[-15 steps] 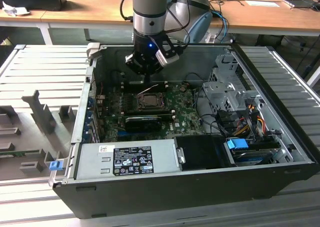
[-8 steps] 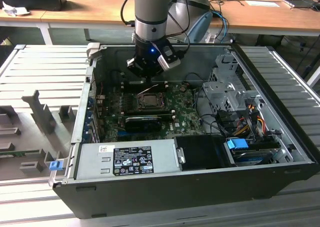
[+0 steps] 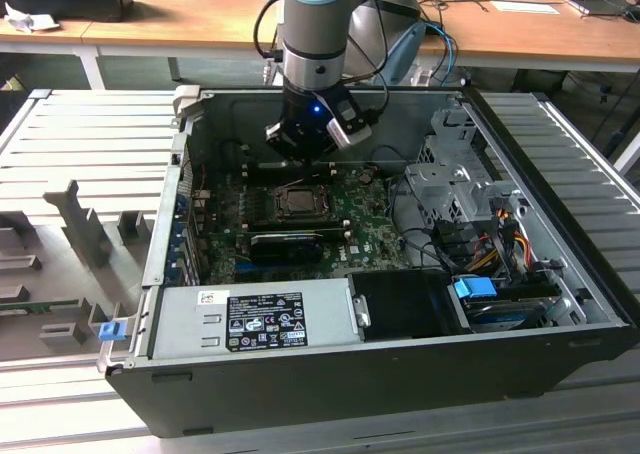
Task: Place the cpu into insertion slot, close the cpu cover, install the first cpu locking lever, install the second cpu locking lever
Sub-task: 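Install the first cpu locking lever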
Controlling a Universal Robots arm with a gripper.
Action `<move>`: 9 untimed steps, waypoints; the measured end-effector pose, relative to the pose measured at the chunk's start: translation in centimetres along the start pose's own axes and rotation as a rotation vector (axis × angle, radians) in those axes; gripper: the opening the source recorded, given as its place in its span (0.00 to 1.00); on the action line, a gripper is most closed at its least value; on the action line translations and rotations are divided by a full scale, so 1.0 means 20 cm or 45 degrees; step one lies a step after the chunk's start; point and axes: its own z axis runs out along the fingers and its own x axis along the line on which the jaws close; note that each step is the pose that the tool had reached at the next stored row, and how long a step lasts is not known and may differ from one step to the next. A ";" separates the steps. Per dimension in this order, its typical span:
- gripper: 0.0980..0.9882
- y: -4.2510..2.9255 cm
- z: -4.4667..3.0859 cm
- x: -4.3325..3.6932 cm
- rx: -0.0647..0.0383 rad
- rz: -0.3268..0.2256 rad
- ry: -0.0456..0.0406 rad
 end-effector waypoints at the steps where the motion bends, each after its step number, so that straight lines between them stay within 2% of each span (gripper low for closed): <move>1: 0.01 -0.002 0.011 -0.005 0.000 0.000 0.000; 5: 0.01 -0.006 0.029 -0.023 0.000 0.000 0.000; 9: 0.01 -0.009 0.046 -0.023 0.000 0.000 0.000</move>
